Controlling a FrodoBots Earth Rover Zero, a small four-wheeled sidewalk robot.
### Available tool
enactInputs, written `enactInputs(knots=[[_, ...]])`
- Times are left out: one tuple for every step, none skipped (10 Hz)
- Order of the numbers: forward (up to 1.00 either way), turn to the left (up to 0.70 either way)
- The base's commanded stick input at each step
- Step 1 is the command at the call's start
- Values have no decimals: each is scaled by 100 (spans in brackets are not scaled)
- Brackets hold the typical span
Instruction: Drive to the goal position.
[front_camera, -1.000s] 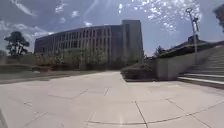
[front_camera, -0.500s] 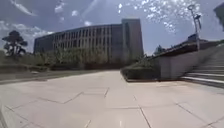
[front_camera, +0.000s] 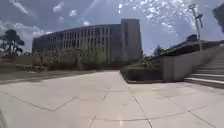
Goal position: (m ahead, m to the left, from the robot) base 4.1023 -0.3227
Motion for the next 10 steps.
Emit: enactInputs(knots=[[70,0],[70,0],[70,0],[70,0],[70,0],[70,0],[70,0],[70,-1],[70,-26],[70,0]])
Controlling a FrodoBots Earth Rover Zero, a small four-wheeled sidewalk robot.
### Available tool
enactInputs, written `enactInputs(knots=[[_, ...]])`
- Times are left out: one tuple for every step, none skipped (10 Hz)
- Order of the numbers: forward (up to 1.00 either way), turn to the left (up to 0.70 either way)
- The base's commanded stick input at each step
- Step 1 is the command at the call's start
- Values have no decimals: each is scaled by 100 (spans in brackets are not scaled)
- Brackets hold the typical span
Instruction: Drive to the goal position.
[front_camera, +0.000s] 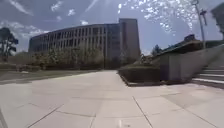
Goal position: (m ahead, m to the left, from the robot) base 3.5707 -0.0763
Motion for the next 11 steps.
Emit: enactInputs(knots=[[70,0],[70,0],[70,0],[70,0],[70,0],[70,0],[70,0],[70,0],[70,0],[70,0],[70,0]])
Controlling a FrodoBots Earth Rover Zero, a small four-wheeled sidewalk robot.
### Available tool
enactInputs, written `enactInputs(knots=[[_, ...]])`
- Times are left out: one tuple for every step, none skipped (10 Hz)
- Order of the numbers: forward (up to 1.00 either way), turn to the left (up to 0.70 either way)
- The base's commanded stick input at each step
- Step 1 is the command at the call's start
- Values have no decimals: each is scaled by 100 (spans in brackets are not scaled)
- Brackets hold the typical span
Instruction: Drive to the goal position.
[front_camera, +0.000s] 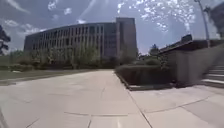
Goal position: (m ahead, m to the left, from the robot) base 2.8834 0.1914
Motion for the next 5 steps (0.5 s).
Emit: enactInputs(knots=[[70,0],[70,0],[70,0],[70,0],[70,0]])
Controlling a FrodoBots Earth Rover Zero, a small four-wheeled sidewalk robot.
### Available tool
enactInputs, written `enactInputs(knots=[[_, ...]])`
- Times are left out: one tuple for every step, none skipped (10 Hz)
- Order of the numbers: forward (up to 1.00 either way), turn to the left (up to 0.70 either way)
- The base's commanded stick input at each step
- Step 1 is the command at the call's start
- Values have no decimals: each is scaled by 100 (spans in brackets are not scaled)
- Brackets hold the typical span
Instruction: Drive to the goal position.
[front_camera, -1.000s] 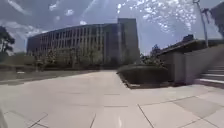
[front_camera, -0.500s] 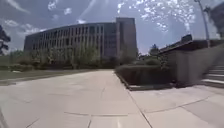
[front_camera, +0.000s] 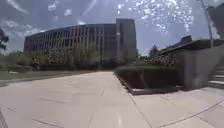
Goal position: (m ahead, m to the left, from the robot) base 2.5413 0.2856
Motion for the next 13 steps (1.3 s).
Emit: enactInputs(knots=[[70,0],[70,0],[70,0],[70,0],[70,0],[70,0],[70,0],[70,0],[70,0],[70,0],[70,0],[70,0],[70,0]])
